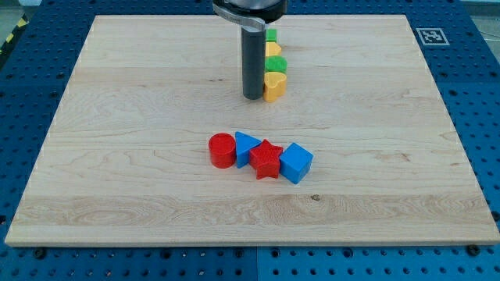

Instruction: Move the red circle between the blue blocks

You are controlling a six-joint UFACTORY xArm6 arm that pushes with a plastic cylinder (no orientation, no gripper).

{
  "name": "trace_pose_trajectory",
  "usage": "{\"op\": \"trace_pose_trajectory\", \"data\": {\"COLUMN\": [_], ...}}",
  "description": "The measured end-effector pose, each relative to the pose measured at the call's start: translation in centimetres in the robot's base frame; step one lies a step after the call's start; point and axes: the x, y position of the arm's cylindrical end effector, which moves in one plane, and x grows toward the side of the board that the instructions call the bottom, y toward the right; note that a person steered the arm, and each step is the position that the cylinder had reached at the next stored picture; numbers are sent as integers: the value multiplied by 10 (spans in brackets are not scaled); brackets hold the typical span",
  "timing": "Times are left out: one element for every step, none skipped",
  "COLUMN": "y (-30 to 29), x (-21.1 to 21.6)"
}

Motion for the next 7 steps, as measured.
{"op": "trace_pose_trajectory", "data": {"y": [-10, -59, -77, -79, -84, -75, -42], "x": [13, 48, 70, 93, 113, 113, 113]}}
